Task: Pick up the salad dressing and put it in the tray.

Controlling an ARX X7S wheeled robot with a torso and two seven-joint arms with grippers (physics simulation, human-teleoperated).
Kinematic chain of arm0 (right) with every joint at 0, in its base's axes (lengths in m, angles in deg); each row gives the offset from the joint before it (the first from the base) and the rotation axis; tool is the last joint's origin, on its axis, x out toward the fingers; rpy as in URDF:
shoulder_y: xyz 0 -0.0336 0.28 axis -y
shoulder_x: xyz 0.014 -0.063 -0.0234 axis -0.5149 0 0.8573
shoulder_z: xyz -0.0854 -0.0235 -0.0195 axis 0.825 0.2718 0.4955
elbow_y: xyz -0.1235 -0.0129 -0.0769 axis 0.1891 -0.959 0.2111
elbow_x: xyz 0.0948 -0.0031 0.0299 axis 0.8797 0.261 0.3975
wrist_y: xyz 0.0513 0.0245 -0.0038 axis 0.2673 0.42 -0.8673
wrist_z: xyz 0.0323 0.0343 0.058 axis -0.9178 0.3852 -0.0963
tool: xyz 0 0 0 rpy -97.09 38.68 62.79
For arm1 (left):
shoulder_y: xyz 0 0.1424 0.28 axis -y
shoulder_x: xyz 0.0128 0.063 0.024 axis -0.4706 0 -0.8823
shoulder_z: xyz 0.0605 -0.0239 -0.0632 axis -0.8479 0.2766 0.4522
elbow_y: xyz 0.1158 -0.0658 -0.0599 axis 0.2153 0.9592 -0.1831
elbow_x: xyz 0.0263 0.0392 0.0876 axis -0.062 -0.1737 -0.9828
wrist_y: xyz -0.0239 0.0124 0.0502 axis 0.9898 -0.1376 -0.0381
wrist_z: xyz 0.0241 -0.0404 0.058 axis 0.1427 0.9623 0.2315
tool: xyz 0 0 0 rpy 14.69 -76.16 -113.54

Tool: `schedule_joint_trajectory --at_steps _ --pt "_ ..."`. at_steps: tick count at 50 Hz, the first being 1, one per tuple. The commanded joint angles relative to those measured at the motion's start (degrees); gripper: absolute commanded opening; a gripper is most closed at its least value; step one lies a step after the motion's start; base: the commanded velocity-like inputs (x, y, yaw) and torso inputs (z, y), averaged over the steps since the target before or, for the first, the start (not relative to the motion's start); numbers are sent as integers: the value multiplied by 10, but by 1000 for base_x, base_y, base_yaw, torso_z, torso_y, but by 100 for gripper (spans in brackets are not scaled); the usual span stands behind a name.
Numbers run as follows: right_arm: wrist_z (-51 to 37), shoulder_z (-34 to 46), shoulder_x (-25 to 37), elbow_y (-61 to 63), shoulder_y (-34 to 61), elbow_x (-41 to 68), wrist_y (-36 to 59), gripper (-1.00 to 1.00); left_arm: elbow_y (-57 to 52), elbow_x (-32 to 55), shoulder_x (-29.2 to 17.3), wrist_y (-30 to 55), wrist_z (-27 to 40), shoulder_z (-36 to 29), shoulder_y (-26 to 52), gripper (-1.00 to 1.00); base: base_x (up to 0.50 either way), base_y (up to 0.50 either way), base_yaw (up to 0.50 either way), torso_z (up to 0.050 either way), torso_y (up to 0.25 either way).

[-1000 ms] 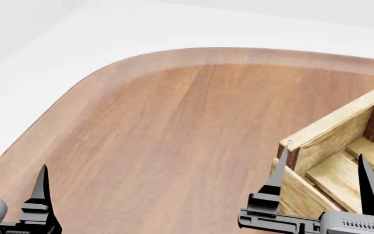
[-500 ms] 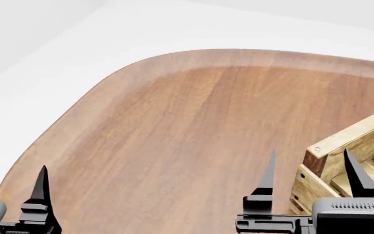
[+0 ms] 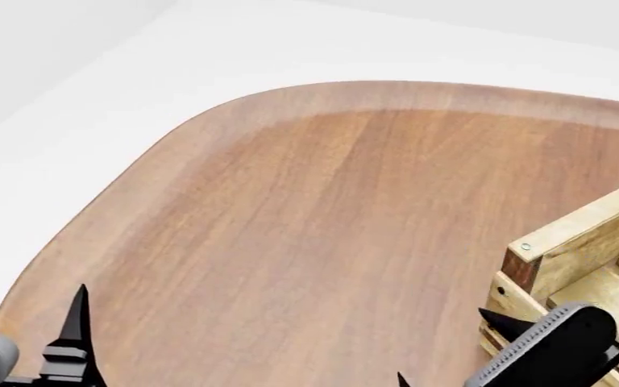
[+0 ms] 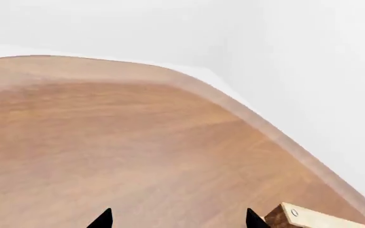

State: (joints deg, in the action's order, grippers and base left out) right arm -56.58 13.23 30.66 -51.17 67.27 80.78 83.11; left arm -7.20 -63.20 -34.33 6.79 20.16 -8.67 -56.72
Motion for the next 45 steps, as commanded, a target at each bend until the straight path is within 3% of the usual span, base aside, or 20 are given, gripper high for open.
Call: schedule_joint_trajectory --at_steps 1,15,45 --pt "68 25 76 -33 18 -18 11 100 1 0 -3 -3 1 -4 -2 100 0 0 0 0 0" --pt "103 59 158 12 -87 -70 -57 100 -2 1 -5 -1 5 -9 0 100 0 0 0 0 0" --pt "148 78 186 65 -160 -23 -93 100 -2 5 -11 1 11 -14 5 100 0 0 0 0 0"
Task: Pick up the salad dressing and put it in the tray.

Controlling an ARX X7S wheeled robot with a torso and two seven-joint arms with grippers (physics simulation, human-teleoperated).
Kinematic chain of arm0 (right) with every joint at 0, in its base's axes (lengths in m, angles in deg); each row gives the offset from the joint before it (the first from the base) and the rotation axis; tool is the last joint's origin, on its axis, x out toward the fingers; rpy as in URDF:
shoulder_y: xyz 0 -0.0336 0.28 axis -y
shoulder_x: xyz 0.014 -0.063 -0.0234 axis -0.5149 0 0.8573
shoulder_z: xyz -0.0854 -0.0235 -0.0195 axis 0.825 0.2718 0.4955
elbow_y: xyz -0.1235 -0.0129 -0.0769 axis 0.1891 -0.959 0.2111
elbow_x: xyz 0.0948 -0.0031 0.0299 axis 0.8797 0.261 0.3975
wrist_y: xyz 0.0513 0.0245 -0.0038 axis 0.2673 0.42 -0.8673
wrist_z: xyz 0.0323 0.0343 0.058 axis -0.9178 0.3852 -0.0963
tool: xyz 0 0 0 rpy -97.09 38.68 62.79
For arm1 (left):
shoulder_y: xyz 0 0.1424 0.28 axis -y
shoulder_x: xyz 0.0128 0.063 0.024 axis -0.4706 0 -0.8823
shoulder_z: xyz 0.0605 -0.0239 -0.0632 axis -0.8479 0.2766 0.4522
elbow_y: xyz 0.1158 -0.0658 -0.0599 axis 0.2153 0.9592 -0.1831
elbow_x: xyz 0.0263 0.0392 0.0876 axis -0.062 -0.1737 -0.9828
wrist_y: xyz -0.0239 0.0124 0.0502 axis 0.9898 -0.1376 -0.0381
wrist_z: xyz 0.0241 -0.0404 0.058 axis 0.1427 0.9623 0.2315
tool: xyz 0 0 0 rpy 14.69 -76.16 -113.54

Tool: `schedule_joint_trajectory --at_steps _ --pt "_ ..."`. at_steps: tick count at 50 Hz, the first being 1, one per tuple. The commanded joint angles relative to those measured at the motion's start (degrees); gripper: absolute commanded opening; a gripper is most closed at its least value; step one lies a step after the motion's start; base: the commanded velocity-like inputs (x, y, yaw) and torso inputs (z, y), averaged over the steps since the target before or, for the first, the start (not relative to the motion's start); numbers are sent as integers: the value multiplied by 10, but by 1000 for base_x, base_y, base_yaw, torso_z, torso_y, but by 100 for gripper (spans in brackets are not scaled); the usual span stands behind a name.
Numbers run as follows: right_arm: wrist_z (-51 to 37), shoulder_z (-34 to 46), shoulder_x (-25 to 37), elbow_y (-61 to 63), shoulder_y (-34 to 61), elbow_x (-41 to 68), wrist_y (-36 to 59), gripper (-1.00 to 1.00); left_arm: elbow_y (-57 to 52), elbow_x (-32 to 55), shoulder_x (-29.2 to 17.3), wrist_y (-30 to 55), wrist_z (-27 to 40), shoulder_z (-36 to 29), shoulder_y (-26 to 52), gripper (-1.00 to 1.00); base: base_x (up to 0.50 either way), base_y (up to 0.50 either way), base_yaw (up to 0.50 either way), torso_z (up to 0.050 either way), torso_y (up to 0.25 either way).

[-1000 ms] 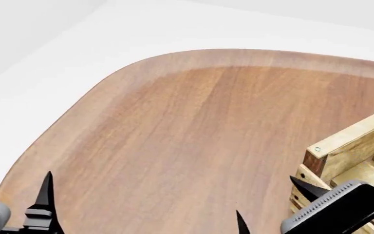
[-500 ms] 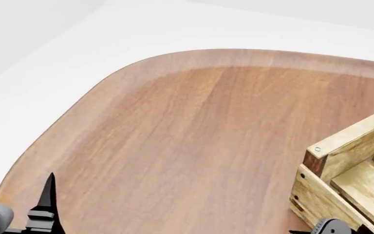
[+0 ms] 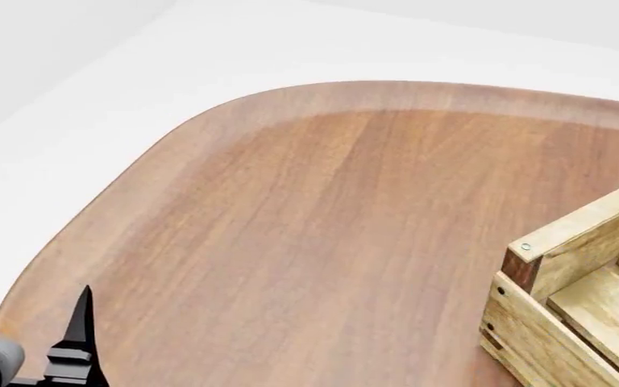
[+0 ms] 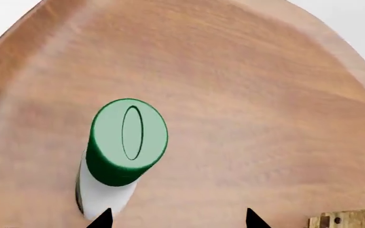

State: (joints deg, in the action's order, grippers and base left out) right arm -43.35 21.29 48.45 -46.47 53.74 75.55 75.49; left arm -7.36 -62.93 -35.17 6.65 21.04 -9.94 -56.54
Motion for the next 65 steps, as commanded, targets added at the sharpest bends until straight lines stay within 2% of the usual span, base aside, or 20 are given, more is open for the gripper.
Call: schedule_joint_trajectory --at_steps 1,13,20,27,47,48,65 --pt "15 -7 5 19 -24 38 -18 100 -1 2 -2 3 2 -1 3 100 0 0 0 0 0" --pt "3 2 -21 16 -33 32 -37 100 -1 3 -4 -2 4 -3 0 100 0 0 0 0 0" --pt "-15 20 -86 -47 -24 1 -92 100 5 1 -4 -7 4 -5 -1 100 0 0 0 0 0" --pt "-14 32 -111 -72 -17 2 -95 100 6 3 -5 -8 6 -5 -1 100 0 0 0 0 0" --pt "44 96 -208 -210 59 -3 -121 100 8 7 -9 -11 9 -5 -2 100 0 0 0 0 0" --pt "40 96 -215 -220 62 -6 -126 -100 9 6 -9 -12 9 -5 -3 100 0 0 0 0 0" --pt "-18 49 -208 -168 52 6 -120 -100 8 8 -12 -15 11 -8 -3 100 0 0 0 0 0"
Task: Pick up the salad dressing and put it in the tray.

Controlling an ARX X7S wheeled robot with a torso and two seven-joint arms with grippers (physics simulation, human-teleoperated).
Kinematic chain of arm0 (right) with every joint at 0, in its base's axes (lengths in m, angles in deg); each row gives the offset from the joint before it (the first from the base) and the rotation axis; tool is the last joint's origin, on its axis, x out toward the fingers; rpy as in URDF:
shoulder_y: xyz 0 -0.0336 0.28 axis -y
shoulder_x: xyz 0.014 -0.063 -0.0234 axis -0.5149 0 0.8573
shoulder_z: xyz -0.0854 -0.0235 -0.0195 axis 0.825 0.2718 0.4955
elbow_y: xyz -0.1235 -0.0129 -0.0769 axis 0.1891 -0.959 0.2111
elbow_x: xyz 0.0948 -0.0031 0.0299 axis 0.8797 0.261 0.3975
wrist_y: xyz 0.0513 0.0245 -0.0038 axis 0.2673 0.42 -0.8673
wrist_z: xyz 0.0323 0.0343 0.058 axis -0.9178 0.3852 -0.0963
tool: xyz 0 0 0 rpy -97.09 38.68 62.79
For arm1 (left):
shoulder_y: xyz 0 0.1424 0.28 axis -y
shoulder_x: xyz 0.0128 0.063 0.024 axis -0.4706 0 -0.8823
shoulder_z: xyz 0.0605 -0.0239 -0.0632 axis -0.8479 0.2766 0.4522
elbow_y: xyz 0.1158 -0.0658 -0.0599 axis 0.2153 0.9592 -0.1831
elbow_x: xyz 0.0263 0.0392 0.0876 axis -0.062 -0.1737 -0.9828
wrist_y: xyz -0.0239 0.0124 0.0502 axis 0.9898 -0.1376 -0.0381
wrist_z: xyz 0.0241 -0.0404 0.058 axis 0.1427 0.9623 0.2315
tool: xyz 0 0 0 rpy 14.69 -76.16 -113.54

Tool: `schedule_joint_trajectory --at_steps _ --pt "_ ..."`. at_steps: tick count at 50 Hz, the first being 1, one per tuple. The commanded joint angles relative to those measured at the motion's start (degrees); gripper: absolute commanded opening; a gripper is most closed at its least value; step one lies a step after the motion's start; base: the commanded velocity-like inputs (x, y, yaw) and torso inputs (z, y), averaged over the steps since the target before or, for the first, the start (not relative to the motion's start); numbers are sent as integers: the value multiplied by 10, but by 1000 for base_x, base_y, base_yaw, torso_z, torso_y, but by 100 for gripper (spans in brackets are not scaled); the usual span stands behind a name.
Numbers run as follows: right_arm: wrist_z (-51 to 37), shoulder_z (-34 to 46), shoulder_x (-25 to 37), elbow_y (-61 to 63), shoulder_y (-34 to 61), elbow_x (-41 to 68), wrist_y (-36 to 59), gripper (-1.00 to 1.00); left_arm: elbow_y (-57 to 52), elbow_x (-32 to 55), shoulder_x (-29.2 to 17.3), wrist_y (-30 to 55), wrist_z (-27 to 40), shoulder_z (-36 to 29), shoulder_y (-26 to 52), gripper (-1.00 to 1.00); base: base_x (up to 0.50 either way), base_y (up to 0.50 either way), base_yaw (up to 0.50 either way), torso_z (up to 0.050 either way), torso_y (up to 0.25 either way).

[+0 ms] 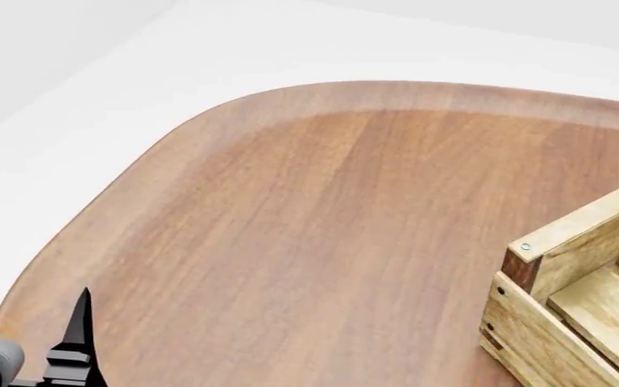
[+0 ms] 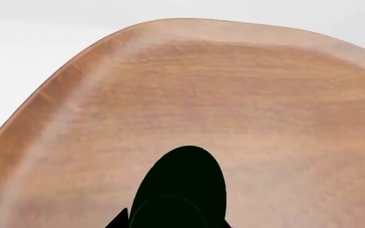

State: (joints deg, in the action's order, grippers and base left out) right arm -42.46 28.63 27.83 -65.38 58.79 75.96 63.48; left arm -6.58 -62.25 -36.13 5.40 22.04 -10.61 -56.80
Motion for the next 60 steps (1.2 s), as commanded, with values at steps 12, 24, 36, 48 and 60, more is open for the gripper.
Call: schedule_joint_trajectory --at_steps 12,24,36,48,60 --pt "-46 -69 30 82 -1 40 30 -100 1 3 -4 -2 3 -3 0 100 0 0 0 0 0" --pt "-75 -126 66 147 3 78 61 -100 -2 6 -7 0 5 -4 3 100 0 0 0 0 0" --pt "-118 -186 70 174 41 121 100 -100 -3 8 -9 -1 7 -3 3 100 0 0 0 0 1" --pt "-152 -222 65 172 50 127 103 -100 2 8 -10 -7 8 -4 1 100 0 0 0 0 0" --pt "-185 -257 60 137 109 160 143 -100 4 8 -10 -10 9 -7 -1 100 0 0 0 0 1"
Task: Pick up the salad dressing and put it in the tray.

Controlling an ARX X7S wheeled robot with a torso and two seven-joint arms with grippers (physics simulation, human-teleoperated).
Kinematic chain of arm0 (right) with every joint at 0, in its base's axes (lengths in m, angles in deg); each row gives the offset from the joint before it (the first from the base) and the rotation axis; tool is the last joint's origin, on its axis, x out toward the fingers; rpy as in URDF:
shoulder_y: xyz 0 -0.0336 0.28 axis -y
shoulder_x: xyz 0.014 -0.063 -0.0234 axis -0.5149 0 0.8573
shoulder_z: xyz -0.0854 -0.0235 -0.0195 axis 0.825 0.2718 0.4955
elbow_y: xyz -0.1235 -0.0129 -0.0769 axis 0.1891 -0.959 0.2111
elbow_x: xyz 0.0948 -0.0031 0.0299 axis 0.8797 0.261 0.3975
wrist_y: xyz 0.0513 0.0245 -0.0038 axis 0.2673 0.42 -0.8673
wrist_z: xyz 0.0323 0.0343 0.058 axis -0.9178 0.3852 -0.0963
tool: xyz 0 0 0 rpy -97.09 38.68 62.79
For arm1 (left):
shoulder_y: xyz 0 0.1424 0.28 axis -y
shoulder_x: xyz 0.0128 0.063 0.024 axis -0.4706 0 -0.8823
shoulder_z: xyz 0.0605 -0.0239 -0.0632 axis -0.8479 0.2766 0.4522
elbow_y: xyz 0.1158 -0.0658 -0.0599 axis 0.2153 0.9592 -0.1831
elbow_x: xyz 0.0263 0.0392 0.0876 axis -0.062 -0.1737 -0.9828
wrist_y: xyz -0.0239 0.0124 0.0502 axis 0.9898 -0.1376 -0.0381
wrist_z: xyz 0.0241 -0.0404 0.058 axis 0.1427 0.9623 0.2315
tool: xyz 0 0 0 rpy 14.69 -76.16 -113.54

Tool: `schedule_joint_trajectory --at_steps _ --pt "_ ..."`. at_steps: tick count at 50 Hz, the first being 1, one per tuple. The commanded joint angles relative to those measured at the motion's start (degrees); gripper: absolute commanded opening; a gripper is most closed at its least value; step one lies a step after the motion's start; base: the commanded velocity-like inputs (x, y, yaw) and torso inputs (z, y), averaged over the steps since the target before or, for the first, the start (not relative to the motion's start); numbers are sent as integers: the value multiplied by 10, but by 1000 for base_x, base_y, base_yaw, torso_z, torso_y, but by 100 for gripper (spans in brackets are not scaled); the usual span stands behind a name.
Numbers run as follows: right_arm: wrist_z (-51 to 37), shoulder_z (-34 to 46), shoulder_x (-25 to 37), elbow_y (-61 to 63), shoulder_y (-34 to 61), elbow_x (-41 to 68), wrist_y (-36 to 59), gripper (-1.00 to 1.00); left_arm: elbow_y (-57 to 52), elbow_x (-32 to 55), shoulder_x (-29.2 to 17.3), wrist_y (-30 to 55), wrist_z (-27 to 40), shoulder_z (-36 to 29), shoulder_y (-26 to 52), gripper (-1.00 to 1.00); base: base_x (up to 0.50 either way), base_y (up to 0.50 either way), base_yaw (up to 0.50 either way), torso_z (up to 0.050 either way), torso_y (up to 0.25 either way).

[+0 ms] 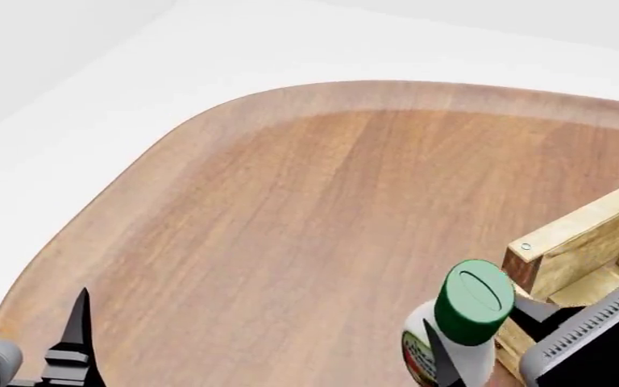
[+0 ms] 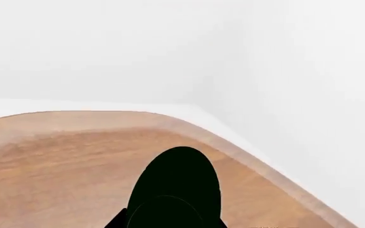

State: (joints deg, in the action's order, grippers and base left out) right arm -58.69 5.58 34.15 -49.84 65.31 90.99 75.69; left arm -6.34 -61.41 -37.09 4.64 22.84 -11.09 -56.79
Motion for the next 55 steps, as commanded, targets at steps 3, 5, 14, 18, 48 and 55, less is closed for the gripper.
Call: schedule_joint_trajectory --at_steps 3,5,14,18,48,55 --pt "-34 -29 -6 -36 66 7 31 -100 2 1 -1 -2 2 -2 0 100 0 0 0 0 0" --pt "-37 -32 -6 -45 75 10 35 -100 2 1 -1 -3 2 -3 0 100 0 0 0 0 0" --pt "-62 -36 -7 -98 154 12 72 -100 5 1 -2 -5 4 -4 0 100 0 0 0 0 1" --pt "-75 -36 -10 -126 170 3 79 -100 5 2 -2 -4 4 -5 0 100 0 0 0 0 0" --pt "-153 -14 -58 -390 358 -86 71 -100 6 3 -6 -6 9 -10 2 100 0 0 0 0 0" --pt "-171 -2 -72 -485 409 -117 56 -100 7 4 -7 -4 10 -11 5 100 0 0 0 0 1"
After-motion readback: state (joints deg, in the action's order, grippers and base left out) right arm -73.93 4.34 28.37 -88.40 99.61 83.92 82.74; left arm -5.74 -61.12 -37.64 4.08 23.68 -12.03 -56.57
